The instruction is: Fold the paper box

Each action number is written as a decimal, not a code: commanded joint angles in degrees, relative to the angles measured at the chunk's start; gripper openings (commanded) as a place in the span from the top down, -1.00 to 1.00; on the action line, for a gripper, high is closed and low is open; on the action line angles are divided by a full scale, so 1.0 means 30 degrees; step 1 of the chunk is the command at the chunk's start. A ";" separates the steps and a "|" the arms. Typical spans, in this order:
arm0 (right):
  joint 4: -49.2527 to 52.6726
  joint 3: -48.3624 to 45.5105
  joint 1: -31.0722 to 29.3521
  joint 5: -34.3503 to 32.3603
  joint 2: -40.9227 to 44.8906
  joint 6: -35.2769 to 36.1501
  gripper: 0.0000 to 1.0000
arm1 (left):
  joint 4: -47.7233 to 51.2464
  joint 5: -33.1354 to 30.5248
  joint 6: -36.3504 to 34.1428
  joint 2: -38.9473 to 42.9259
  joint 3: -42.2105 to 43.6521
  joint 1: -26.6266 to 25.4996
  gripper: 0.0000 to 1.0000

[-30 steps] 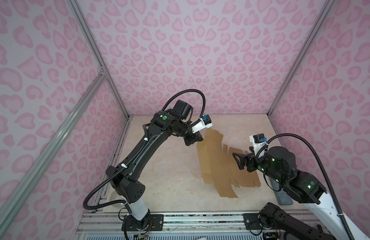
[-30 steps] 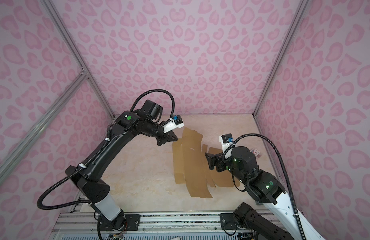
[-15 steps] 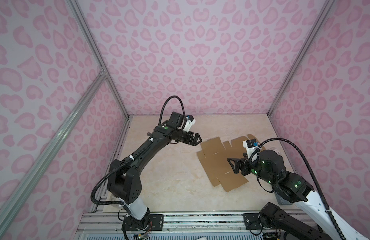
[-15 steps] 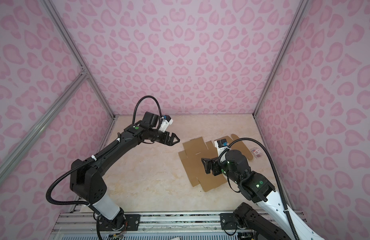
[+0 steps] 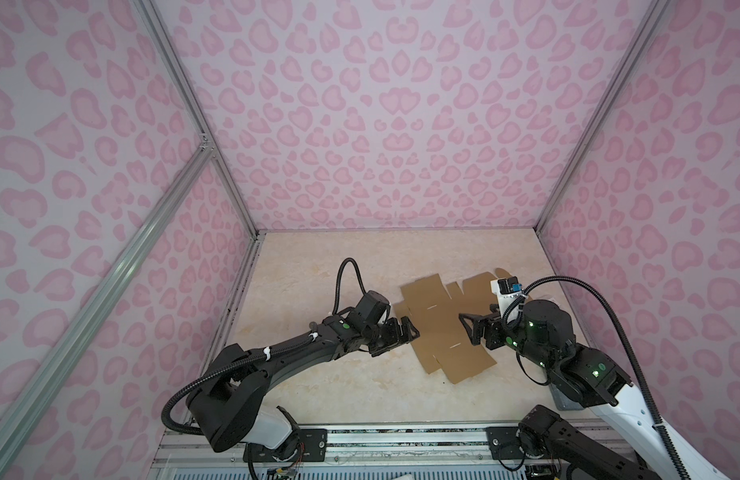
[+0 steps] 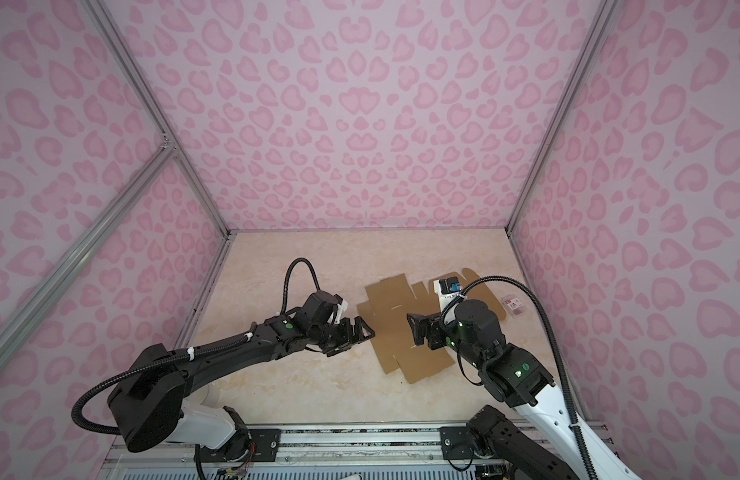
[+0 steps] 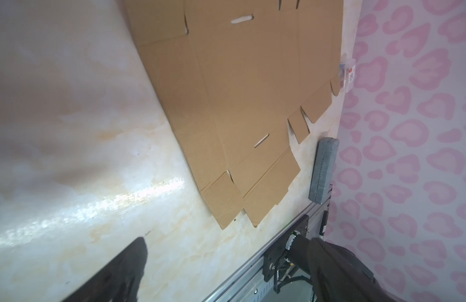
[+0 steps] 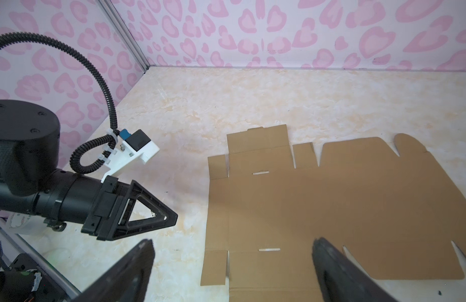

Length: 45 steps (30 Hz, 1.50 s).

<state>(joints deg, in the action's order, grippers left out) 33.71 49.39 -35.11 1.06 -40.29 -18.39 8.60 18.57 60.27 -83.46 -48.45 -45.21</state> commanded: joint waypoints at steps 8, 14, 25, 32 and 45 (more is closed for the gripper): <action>-0.0629 -0.0285 0.0044 -0.0233 0.0231 -0.0505 -0.89 | -0.2485 -0.0713 0.6605 -0.2624 -0.0292 -0.2874 -0.84; -0.0853 -0.0310 0.0044 -0.0304 0.0277 -0.0599 -0.88 | -0.2896 -0.0676 0.8554 -0.3648 -0.0921 -0.3755 -0.79; -0.0832 -0.0344 0.0065 -0.0339 0.0745 -0.0666 -0.85 | -0.3346 -0.0733 1.0686 -0.5563 -0.1428 -0.4477 -0.48; -0.0867 -0.0412 0.0070 -0.0269 0.0945 -0.0768 -0.84 | -0.3694 -0.1197 1.1111 -0.6293 -0.1428 -0.4807 -0.36; -0.0841 -0.0598 0.0074 -0.0441 0.1345 -0.0958 -0.83 | -0.4479 -0.1765 1.1260 -0.6896 -0.0573 -0.4786 0.20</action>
<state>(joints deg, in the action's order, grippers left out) 32.05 48.03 -34.87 0.19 -36.42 -20.82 -6.15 15.84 93.41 -103.48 -50.96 -59.64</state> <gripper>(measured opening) 0.914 0.413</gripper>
